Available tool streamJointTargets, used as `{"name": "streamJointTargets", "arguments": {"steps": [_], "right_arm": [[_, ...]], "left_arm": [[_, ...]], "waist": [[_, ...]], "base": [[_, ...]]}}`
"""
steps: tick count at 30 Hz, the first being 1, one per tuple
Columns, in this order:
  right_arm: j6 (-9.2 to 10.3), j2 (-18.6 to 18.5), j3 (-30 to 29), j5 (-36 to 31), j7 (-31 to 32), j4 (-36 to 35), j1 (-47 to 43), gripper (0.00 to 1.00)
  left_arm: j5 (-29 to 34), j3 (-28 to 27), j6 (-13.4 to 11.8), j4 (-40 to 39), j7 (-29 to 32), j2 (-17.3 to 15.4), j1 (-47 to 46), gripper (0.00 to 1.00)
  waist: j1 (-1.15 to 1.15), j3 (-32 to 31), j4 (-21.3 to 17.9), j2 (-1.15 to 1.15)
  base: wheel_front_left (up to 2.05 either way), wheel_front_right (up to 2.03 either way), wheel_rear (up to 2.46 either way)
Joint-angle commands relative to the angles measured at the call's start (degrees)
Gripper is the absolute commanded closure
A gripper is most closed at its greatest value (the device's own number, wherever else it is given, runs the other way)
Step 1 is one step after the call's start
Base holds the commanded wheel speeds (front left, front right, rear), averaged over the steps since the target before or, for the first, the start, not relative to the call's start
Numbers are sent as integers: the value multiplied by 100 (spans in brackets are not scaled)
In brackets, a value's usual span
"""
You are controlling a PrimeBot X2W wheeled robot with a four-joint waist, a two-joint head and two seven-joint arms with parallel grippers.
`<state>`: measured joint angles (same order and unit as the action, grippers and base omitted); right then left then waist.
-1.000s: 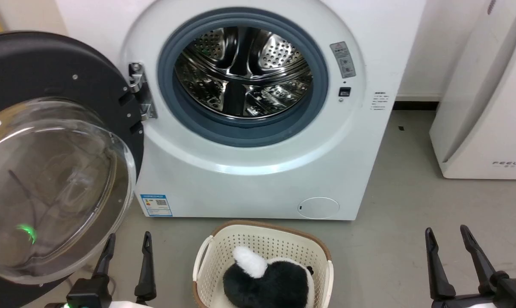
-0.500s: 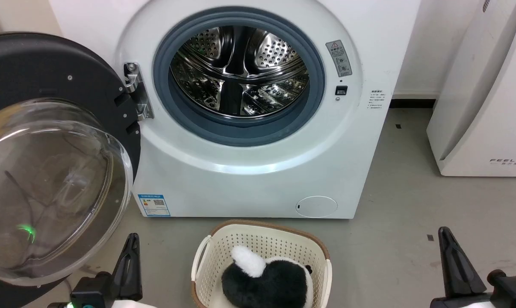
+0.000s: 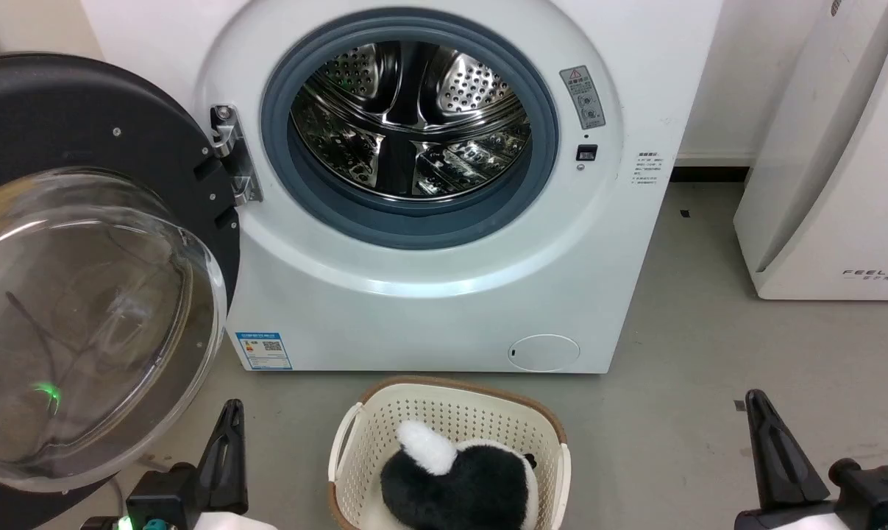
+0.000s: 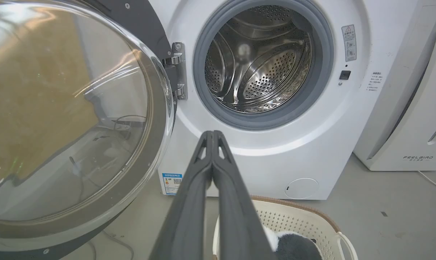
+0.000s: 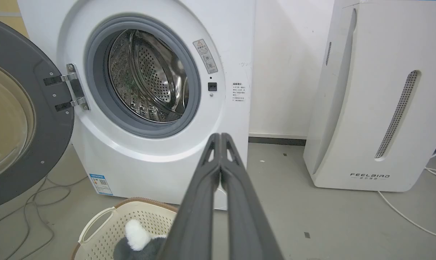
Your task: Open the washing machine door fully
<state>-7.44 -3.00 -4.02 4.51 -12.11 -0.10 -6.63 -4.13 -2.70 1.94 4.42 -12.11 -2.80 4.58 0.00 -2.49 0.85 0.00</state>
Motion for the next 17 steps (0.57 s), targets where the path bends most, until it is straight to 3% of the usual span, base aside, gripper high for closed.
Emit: {"name": "streamJointTargets", "arguments": {"steps": [1, 17], "right_arm": [[-1, 3, 20, -42, 35, 1, 102, 100], [-1, 4, 81, -108, 223, 3, 192, 100]], "left_arm": [[35, 6, -30, -33, 39, -2, -79, 100], [96, 48, -56, -98, 226, -3, -140, 100]], "waist": [[0, 3, -1, 0], [0, 43, -15, 0]], "base": [[0, 0, 0], [0, 0, 0]]}}
